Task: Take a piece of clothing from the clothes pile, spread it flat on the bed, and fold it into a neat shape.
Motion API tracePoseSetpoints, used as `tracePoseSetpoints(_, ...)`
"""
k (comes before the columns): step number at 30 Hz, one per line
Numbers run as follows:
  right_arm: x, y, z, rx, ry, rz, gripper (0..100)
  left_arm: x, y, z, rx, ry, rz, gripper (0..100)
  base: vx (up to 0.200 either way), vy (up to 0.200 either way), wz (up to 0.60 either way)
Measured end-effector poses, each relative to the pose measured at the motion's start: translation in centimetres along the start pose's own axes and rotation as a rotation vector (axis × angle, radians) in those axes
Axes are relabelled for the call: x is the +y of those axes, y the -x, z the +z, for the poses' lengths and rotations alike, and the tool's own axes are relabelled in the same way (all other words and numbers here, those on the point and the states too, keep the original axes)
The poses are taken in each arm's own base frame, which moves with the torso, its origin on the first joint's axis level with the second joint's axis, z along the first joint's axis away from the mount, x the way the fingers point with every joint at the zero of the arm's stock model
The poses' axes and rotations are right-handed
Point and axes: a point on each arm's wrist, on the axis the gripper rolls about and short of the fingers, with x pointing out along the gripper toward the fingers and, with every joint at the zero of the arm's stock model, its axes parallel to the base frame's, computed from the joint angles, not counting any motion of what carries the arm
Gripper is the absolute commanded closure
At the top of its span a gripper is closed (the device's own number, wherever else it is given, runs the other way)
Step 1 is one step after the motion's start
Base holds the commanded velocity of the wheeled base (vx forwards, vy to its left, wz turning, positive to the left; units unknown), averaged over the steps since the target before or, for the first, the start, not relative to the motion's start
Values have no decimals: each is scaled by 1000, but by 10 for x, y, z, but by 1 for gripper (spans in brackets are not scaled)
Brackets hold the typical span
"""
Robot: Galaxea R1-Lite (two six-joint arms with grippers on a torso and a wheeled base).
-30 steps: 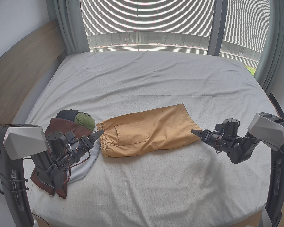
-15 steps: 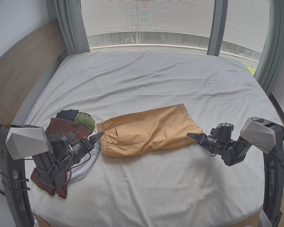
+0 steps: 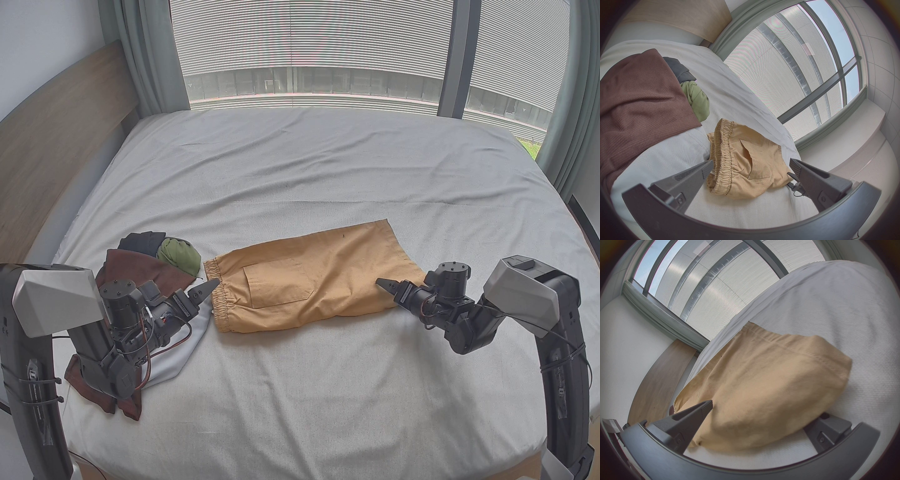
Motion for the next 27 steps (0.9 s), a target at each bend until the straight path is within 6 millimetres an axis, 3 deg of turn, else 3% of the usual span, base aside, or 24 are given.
tracePoseSetpoints(7,13,-20,-9,-23,23,40,0,1,1,2,-6,2,4,0,0,0,0)
tracePoseSetpoints(21,29,-41,-18,-62,42,77,0,5,2,5,-9,6,8,0,0,0,0)
tracePoseSetpoints(22,28,-42,-19,-66,44,79,100,5,2,5,-10,6,9,0,0,0,0)
tracePoseSetpoints(27,25,-45,-23,-75,46,83,100,6,1,4,-9,7,10,0,0,0,0)
